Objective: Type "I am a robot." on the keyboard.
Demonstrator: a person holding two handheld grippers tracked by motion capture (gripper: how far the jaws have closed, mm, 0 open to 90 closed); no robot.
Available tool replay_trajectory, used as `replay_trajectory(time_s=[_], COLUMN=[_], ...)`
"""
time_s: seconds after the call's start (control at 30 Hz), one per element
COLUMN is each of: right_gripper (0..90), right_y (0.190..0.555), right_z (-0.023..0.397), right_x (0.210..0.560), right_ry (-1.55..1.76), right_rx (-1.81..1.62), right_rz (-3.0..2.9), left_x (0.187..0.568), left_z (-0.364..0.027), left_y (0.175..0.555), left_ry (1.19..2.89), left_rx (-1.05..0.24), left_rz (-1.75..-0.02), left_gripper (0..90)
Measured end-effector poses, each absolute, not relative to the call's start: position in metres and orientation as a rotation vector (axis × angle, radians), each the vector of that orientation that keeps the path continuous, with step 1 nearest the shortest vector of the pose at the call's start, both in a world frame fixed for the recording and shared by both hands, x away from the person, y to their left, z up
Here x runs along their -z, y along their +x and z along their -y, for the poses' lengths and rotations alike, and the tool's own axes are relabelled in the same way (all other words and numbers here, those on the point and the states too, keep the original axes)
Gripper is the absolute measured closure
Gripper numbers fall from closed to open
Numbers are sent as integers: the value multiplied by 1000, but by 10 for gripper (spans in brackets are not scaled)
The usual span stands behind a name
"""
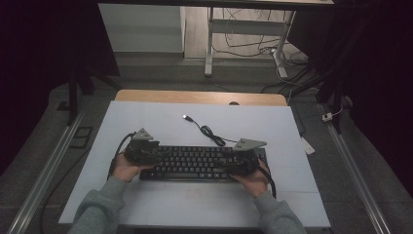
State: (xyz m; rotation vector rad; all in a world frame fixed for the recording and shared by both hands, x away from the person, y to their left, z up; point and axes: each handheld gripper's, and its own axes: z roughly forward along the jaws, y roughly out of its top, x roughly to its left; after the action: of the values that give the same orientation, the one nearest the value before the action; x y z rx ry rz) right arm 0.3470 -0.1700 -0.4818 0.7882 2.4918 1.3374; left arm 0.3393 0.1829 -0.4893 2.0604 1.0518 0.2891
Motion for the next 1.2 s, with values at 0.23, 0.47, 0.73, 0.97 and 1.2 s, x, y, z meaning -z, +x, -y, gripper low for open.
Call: replay_trajectory(time_s=[0.23, 0.47, 0.73, 0.97, 1.2], right_gripper=[823, 900, 900, 900, 900], right_y=[349, 350, 352, 354, 353], right_z=[154, 131, 117, 116, 115], right_x=[486, 495, 505, 509, 513], right_ry=[770, 715, 693, 699, 697], right_rx=[-1328, -1263, -1166, -1144, -1112], right_rz=[-2593, -2683, -2710, -2716, -2716], left_x=[491, 491, 492, 492, 493], left_z=[-182, -181, -182, -181, -181], left_y=[340, 340, 340, 340, 340], left_ry=[2066, 2070, 2070, 2077, 2080], left_rx=[-290, -289, -287, -289, -288], left_rz=[-1058, -1060, -1061, -1056, -1057], left_gripper=[346, 339, 338, 337, 336])
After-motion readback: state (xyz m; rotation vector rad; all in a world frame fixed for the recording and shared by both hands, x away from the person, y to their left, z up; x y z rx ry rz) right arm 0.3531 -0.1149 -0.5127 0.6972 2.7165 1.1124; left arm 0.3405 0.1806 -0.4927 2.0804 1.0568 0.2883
